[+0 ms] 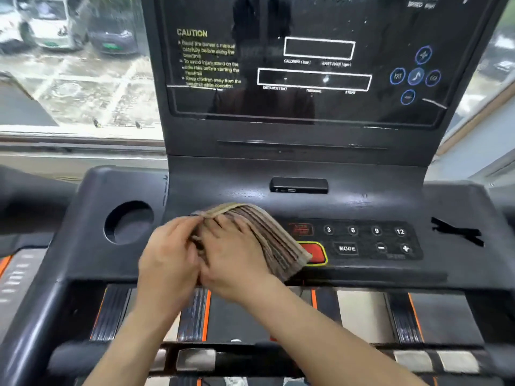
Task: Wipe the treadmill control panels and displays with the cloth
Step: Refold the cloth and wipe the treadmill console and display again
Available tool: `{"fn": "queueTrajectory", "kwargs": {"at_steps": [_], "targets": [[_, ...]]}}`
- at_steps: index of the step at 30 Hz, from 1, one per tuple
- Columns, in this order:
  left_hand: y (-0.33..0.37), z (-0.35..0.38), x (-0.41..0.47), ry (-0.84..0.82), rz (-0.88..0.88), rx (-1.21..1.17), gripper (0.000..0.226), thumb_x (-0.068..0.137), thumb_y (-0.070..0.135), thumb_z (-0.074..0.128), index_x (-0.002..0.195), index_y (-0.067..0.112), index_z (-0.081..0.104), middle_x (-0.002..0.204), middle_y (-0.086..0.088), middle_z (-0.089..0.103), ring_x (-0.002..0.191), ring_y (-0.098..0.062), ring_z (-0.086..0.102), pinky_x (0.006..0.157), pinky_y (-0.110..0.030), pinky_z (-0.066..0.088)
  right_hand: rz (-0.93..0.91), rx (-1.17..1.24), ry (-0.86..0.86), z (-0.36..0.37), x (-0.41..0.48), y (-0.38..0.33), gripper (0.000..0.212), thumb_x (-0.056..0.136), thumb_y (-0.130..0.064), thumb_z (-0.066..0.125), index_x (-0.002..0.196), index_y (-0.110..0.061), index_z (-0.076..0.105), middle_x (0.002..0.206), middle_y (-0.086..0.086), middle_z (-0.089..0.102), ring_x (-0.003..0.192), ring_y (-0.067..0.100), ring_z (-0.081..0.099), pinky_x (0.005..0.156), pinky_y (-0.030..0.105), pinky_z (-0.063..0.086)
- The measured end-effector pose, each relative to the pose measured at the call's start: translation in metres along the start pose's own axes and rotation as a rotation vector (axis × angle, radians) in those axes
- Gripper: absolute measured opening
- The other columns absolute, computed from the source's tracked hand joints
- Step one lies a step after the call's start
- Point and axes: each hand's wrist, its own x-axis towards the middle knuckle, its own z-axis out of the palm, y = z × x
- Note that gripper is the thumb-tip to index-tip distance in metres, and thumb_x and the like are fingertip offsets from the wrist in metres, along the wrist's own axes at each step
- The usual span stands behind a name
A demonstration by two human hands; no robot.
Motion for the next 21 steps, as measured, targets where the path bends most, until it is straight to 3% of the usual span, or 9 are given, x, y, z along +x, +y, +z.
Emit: {"fn": "queueTrajectory", "kwargs": {"at_steps": [5, 7, 9, 10, 12, 15, 19, 21], "targets": [[-0.022, -0.020, 0.008, 0.040, -0.039, 0.032, 0.041, 0.076, 0.007, 0.048, 0.111, 0.013, 0.068, 0.112, -0.002, 0.066, 0.105, -0.021, 0.054, 0.094, -0.024, 0.035, -0.053, 0.063, -0.096, -0.016, 0.004, 0.006, 0.059, 0.089, -0.049, 0.046, 0.142, -0.025, 0.044, 0.145, -0.005, 0.048, 0.134, 0.015, 0.037, 0.112, 0.040, 0.029], [-0.012, -0.013, 0.010, 0.021, 0.026, -0.014, 0.039, 0.078, 0.012, 0.045, 0.107, 0.011, 0.071, 0.112, -0.002, 0.067, 0.105, -0.021, 0.057, 0.096, -0.019, 0.034, 0.040, 0.348, -0.181, -0.036, -0.007, 0.026, 0.050, 0.093, -0.052, 0.045, 0.137, -0.027, 0.052, 0.140, -0.008, 0.053, 0.130, 0.009, 0.044, 0.111, 0.034, 0.033], [0.004, -0.004, 0.011, 0.002, 0.131, -0.040, 0.040, 0.079, 0.018, 0.041, 0.102, 0.010, 0.073, 0.109, -0.002, 0.068, 0.102, -0.019, 0.059, 0.095, -0.021, 0.038, 0.147, 0.644, -0.218, -0.055, -0.011, 0.045, 0.036, 0.098, -0.042, 0.048, 0.128, -0.029, 0.061, 0.131, -0.015, 0.060, 0.123, -0.001, 0.050, 0.108, 0.027, 0.036], [0.010, 0.002, 0.010, -0.022, 0.188, -0.038, 0.038, 0.079, 0.019, 0.042, 0.100, 0.011, 0.073, 0.108, -0.002, 0.069, 0.101, -0.019, 0.059, 0.094, -0.023, 0.040, 0.171, 0.640, -0.145, -0.059, -0.010, 0.053, 0.031, 0.098, -0.033, 0.051, 0.126, -0.029, 0.064, 0.127, -0.016, 0.062, 0.120, -0.002, 0.053, 0.107, 0.027, 0.038], [0.015, 0.010, 0.009, -0.074, 0.277, -0.005, 0.034, 0.081, 0.021, 0.045, 0.098, 0.012, 0.073, 0.105, -0.001, 0.070, 0.098, -0.020, 0.061, 0.091, -0.029, 0.045, 0.157, 0.383, 0.045, -0.052, -0.007, 0.060, 0.030, 0.094, -0.022, 0.055, 0.123, -0.025, 0.066, 0.123, -0.010, 0.066, 0.116, 0.008, 0.057, 0.102, 0.033, 0.043], [0.001, 0.010, 0.012, -0.080, 0.265, 0.081, 0.031, 0.082, 0.026, 0.052, 0.100, 0.013, 0.072, 0.108, 0.000, 0.069, 0.098, -0.026, 0.061, 0.082, -0.041, 0.052, -0.007, -0.060, 0.087, -0.022, -0.004, 0.042, 0.040, 0.090, -0.034, 0.045, 0.123, -0.023, 0.065, 0.130, -0.005, 0.062, 0.124, 0.017, 0.053, 0.099, 0.039, 0.043], [-0.023, -0.010, 0.018, 0.012, 0.155, 0.207, 0.032, 0.079, 0.019, 0.056, 0.106, 0.013, 0.071, 0.114, -0.002, 0.065, 0.099, -0.028, 0.054, 0.078, -0.042, 0.051, -0.051, -0.070, 0.054, 0.002, 0.027, 0.008, 0.050, 0.094, -0.038, 0.035, 0.140, -0.025, 0.048, 0.149, -0.007, 0.044, 0.139, 0.014, 0.036, 0.097, 0.039, 0.034], [-0.033, -0.021, 0.022, 0.043, 0.021, 0.171, 0.032, 0.079, 0.017, 0.053, 0.106, 0.014, 0.071, 0.108, -0.002, 0.065, 0.093, -0.027, 0.055, 0.078, -0.038, 0.048, -0.125, 0.028, 0.000, 0.008, 0.050, -0.007, 0.049, 0.095, -0.031, 0.041, 0.144, -0.025, 0.042, 0.153, -0.007, 0.038, 0.142, 0.013, 0.028, 0.098, 0.042, 0.033]]}}
